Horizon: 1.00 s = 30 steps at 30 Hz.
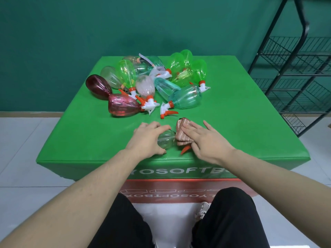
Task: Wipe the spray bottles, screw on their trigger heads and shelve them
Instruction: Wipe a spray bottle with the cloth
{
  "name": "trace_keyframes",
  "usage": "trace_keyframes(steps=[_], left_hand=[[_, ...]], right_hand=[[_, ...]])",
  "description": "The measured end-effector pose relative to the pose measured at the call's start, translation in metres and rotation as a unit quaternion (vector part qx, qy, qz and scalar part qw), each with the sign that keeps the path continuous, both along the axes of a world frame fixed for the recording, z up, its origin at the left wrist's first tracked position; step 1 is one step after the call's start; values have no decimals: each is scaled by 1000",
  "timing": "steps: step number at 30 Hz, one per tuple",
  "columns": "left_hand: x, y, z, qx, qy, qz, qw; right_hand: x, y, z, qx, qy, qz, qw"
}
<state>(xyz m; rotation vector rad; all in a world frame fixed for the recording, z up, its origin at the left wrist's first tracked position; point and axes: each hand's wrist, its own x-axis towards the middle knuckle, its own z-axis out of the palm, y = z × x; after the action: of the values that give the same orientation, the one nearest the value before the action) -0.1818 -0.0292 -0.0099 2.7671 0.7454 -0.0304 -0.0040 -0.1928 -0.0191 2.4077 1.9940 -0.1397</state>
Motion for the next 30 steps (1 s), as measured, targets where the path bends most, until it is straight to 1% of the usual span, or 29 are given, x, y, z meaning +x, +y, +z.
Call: trace_keyframes(steps=[5, 13, 17, 21, 25, 27, 30], left_hand=[[0, 2, 1, -17, -9, 10, 1000], [7, 5, 6, -41, 3, 24, 999], [7, 2, 6, -32, 6, 23, 999], [7, 1, 7, -31, 10, 22, 999], [5, 1, 7, -24, 9, 17, 1000], [4, 1, 6, -26, 3, 19, 999], [2, 1, 4, -25, -7, 20, 999]], right_hand=[[-1, 15, 3, -6, 20, -18, 1000], [-16, -36, -6, 33, 20, -28, 999], [-36, -42, -16, 63, -7, -9, 998], [-54, -36, -23, 50, -20, 26, 998], [-50, -39, -24, 44, -58, 56, 996], [-42, -43, -22, 44, -76, 51, 995], [-25, -49, -18, 37, -81, 3, 996]])
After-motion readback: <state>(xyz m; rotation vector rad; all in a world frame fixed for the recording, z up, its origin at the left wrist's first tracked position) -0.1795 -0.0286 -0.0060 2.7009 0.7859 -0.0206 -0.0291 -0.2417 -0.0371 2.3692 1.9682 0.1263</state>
